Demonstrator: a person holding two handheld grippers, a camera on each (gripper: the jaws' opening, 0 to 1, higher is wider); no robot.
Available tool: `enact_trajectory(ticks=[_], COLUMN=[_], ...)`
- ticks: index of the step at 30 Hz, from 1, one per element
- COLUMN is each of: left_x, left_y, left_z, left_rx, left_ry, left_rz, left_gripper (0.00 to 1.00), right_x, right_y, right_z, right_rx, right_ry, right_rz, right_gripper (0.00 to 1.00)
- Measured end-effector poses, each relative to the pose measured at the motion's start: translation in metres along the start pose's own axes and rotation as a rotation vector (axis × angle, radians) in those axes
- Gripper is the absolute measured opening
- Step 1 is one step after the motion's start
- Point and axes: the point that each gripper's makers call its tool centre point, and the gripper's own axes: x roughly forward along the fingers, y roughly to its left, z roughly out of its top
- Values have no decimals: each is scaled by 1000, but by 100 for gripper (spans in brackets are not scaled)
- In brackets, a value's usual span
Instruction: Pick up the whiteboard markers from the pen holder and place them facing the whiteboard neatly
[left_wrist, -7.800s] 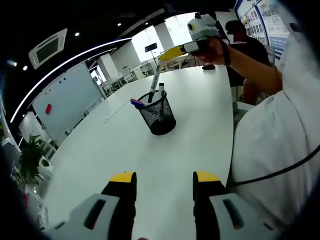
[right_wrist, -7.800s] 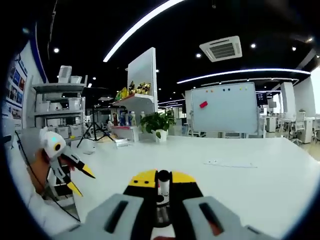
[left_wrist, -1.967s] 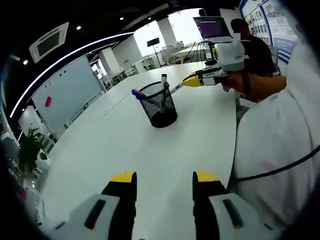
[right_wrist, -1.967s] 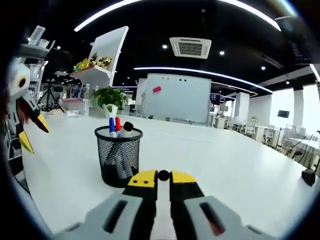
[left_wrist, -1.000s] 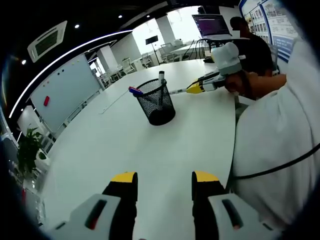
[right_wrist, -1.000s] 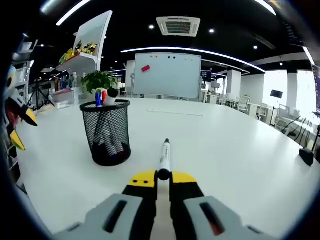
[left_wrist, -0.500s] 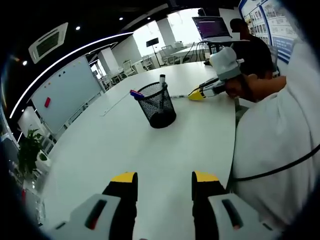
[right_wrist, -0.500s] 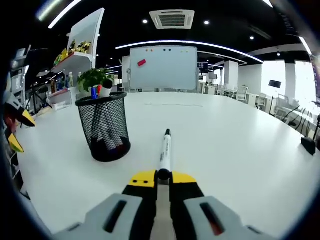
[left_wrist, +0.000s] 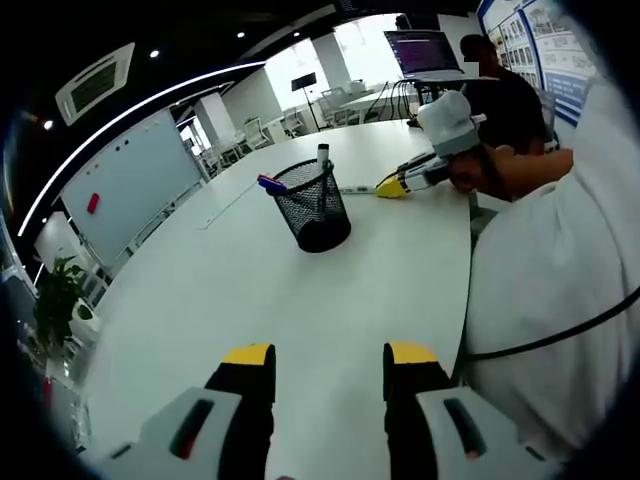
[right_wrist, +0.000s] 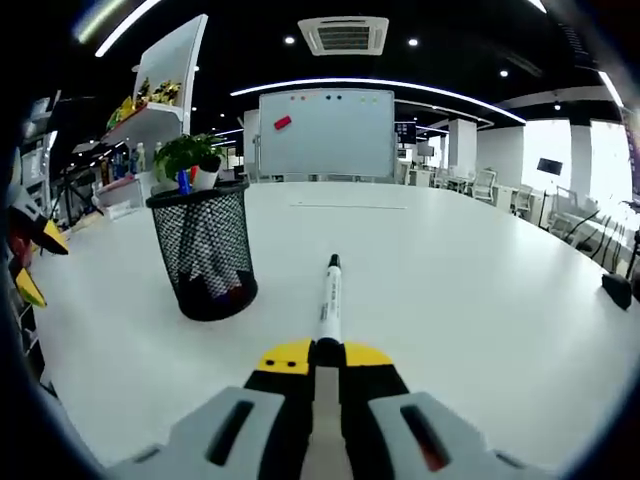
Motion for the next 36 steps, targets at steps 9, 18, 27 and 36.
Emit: enact_trajectory(ticks=[9,18,27,36], left_x=[1,0,1,1], left_y=[-1,0,-3,-1], left_z=[2,1,2,2], left_rx=[3,2,14,14], left_ry=[-2,-3,-5,-3], left_rz=[-2,1,-9,-4], left_gripper=[45,45,45,45], right_x=[1,2,4,3], right_y=[-6,-3,2,-2], right_z=[0,1,1,1], right_rx=[-5,-37,-68,-53], right_ry=[-3,-3,-7,-5], right_rz=[-21,-10,6,-8], right_gripper=[9,10,10,10])
